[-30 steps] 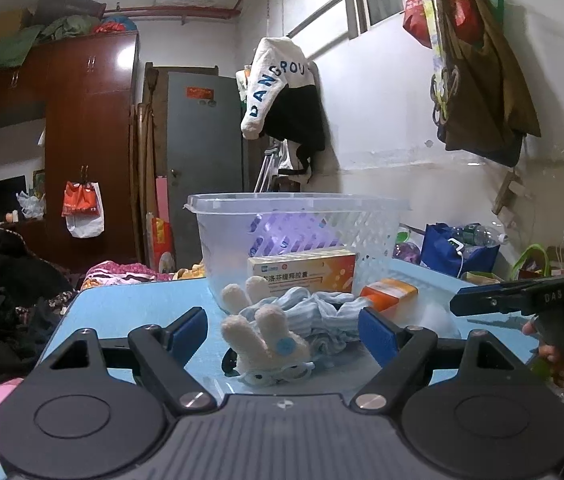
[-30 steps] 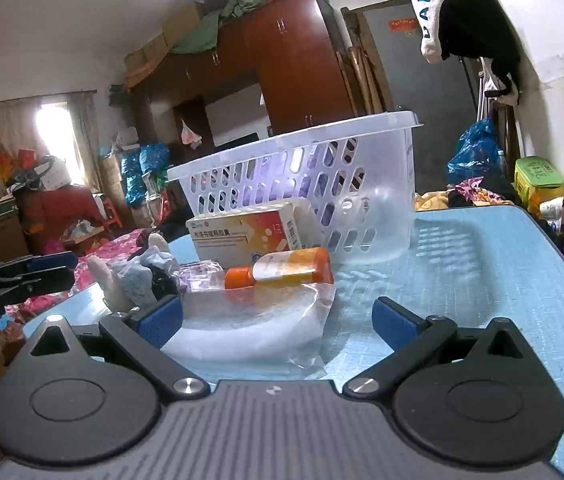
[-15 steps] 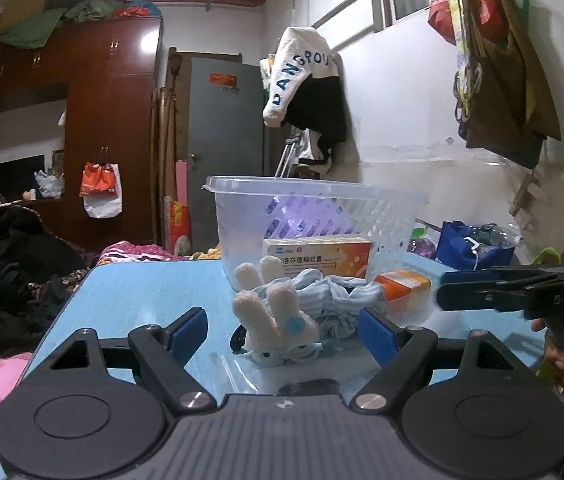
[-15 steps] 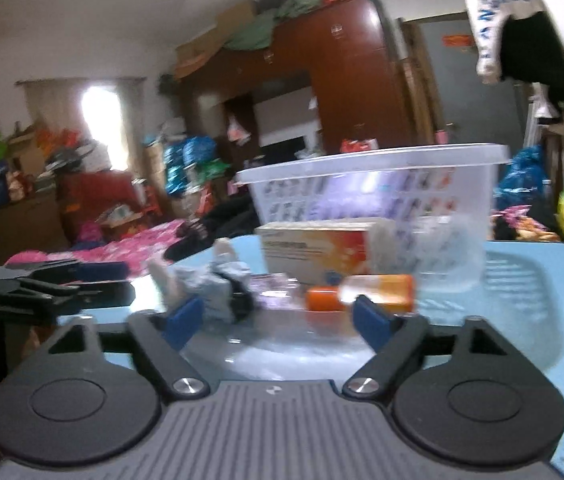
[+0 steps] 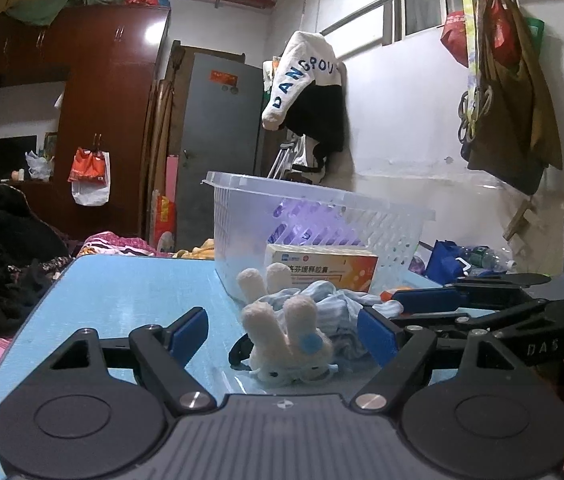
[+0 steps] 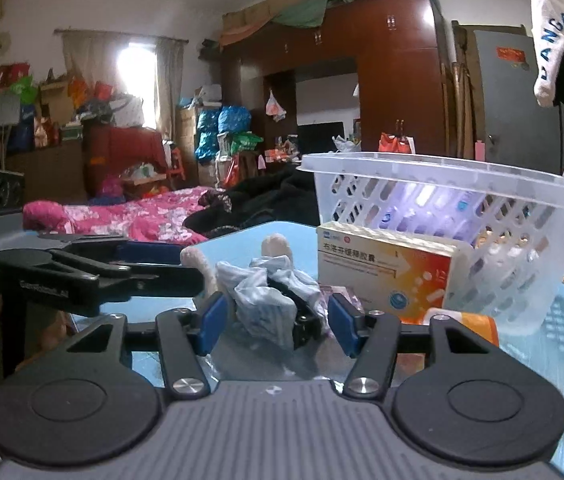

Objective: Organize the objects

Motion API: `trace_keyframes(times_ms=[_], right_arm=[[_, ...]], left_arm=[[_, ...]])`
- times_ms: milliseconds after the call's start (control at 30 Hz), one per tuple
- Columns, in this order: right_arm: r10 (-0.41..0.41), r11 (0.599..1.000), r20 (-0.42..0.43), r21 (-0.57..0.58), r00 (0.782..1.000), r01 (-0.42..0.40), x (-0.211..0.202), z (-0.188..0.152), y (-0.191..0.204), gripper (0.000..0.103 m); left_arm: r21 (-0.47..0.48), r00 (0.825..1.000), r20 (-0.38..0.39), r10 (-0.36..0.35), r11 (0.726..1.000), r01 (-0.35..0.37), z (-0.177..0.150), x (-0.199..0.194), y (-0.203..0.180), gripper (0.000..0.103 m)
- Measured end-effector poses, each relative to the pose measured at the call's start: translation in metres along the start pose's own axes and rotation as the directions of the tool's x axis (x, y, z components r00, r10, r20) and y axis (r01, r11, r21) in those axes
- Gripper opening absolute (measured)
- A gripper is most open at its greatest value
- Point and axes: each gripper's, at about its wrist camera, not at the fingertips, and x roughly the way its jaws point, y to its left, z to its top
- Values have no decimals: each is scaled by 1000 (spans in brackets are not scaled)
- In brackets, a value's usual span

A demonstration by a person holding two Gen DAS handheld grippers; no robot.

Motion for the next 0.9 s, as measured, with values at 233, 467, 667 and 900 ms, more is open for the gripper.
trace_keyframes(times_ms=[233, 467, 667, 900], right_arm=[[-45, 996, -12, -78, 999, 44, 4, -3, 9, 34], [-29, 996, -24, -85, 999, 27, 2, -6, 8, 26], [-14, 996, -2, -83, 1000, 13, -6, -7, 7, 24], [-13, 997, 35, -81, 999, 15, -20, -2, 4, 24]], left_arm=[[23, 1000, -23, 16, 1000, -16, -2, 9, -2, 44], [42, 1000, -15, 19, 999, -19, -4, 7, -3, 37], [54, 1000, 11, 5, 999, -5, -2, 1, -3, 36], [91, 999, 48, -14, 996, 9, 6, -5, -13, 35]])
